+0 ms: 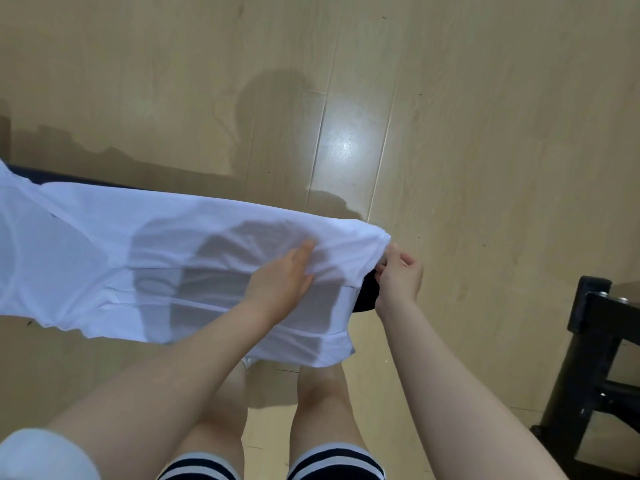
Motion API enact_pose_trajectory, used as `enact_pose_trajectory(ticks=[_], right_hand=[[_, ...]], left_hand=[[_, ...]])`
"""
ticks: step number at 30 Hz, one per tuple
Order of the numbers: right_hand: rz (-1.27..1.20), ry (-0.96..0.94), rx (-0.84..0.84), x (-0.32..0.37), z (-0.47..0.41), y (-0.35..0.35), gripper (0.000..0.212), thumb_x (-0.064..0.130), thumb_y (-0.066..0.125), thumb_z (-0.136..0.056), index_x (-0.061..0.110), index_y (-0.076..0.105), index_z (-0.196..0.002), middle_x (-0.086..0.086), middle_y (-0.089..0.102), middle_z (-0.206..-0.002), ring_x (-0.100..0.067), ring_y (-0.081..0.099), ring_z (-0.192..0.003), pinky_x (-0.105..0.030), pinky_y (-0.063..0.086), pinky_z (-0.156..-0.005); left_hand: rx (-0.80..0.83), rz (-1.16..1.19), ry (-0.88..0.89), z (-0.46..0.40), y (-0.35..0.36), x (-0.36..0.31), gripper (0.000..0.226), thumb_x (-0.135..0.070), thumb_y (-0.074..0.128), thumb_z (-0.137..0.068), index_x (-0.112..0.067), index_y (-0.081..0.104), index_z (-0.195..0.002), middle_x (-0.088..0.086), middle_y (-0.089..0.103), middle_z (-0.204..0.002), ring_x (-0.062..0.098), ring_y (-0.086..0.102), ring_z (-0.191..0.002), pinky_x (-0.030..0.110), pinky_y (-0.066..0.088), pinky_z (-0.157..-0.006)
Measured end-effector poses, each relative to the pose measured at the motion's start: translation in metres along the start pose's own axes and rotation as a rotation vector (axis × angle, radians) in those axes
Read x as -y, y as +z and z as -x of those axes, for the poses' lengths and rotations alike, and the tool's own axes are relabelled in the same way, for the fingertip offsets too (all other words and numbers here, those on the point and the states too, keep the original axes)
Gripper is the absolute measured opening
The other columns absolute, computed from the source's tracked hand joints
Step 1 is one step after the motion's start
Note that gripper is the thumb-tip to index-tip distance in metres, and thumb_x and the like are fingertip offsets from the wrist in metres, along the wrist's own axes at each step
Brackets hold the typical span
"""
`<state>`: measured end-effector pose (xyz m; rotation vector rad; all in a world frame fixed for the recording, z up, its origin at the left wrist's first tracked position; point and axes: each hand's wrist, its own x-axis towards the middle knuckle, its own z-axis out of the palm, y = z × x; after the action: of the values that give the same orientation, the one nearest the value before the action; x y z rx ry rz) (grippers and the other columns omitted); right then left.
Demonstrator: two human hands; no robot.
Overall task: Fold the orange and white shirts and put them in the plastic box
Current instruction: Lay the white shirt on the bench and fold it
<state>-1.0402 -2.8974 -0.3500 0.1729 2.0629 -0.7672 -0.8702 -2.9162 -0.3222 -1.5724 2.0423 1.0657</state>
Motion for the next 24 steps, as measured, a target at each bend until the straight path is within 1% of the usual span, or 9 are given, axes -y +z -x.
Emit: enact_pose_trajectory(ticks=[2,4,6,8,11,14,18,21,24], right_hand=[[0.327,-0.167,-0.080,-0.002,0.013,0.002,0.040,0.028,0.051,-0.090,0.012,0.044,-0.126,-0.005,0.052,-0.120,-0.028,0.050,-0.111,-0.039,0.041,-0.095],[0.694,-0.642,-0.040,-0.007,0.036,0.006,0.050,0.024,0.052,-0.089,0.012,0.039,-0.135,-0.011,0.036,-0.144,-0.029,0.034,-0.132,-0.039,0.030,-0.108],[0.902,-1.191,0.214,-0.023,0.051,0.013,0.051,0.026,0.047,-0.086,0.016,0.039,-0.135,-0.012,0.032,-0.147,-0.027,0.028,-0.134,-0.041,0.025,-0.111],[1.164,-1.469,0.416,-0.049,0.047,0.012,0.056,0.037,0.041,-0.084,0.019,0.033,-0.137,-0.008,0.031,-0.149,-0.025,0.024,-0.135,-0.043,0.022,-0.111],[1.423,-1.306,0.270,-0.073,0.038,-0.006,0.068,0.047,0.035,-0.084,0.011,0.027,-0.141,-0.008,0.034,-0.150,-0.022,0.019,-0.138,-0.041,0.012,-0.113],[1.397,-1.244,0.074,-0.078,0.053,-0.013,0.067,0.044,0.037,-0.085,0.005,0.030,-0.138,-0.015,0.037,-0.148,-0.025,0.024,-0.135,-0.041,0.004,-0.112],[1.343,-1.538,0.300,-0.095,0.092,0.005,0.036,0.020,0.053,-0.074,0.014,0.055,-0.109,-0.009,0.064,-0.113,-0.028,0.053,-0.102,-0.035,0.031,-0.090],[1.426,-1.424,0.289,-0.109,0.106,0.024,0.023,0.014,0.064,-0.061,0.018,0.062,-0.083,0.001,0.064,-0.081,-0.023,0.062,-0.071,-0.030,0.032,-0.071],[1.579,-1.261,0.216,-0.113,0.111,0.037,0.022,0.018,0.072,-0.057,0.022,0.062,-0.075,0.005,0.061,-0.070,-0.020,0.058,-0.063,-0.029,0.043,-0.061]], left_hand=[[-0.174,-0.081,0.066,0.006,0.000,0.013,0.042,-0.027,0.044,-0.089,-0.015,0.040,-0.129,0.010,0.057,-0.116,0.034,0.061,-0.097,0.036,0.048,-0.068],[-0.297,-0.178,0.054,0.014,0.001,0.032,0.043,-0.033,0.040,-0.077,-0.015,0.046,-0.116,0.011,0.058,-0.114,0.034,0.063,-0.093,0.037,0.055,-0.065],[-0.242,-0.226,0.002,0.020,0.006,0.052,0.054,-0.039,0.038,-0.074,-0.017,0.045,-0.124,0.017,0.056,-0.129,0.033,0.052,-0.113,0.046,0.054,-0.075],[-0.181,-0.229,-0.025,0.029,0.012,0.066,0.062,-0.043,0.035,-0.076,-0.021,0.034,-0.135,0.019,0.045,-0.141,0.033,0.044,-0.127,0.052,0.046,-0.091],[-0.129,-0.121,-0.142,0.041,0.012,0.086,0.068,-0.044,0.032,-0.081,-0.024,0.021,-0.145,0.012,0.023,-0.154,0.032,0.027,-0.140,0.049,0.029,-0.108],[-0.198,-0.149,-0.100,0.058,0.009,0.104,0.060,-0.036,0.034,-0.082,-0.009,0.040,-0.135,0.018,0.045,-0.141,0.034,0.046,-0.126,0.048,0.046,-0.095],[-0.354,-0.162,-0.072,0.085,0.008,0.136,0.043,-0.020,0.046,-0.077,-0.014,0.045,-0.119,0.012,0.057,-0.116,0.027,0.043,-0.108,0.047,0.054,-0.076],[-0.311,-0.201,-0.145,0.106,0.007,0.165,0.039,-0.014,0.056,-0.068,-0.015,0.051,-0.107,0.015,0.063,-0.101,0.030,0.050,-0.099,0.047,0.053,-0.070],[-0.239,-0.281,-0.199,0.117,0.006,0.192,0.027,-0.022,0.052,-0.069,-0.013,0.059,-0.094,0.016,0.063,-0.088,0.034,0.059,-0.084,0.040,0.042,-0.075]])
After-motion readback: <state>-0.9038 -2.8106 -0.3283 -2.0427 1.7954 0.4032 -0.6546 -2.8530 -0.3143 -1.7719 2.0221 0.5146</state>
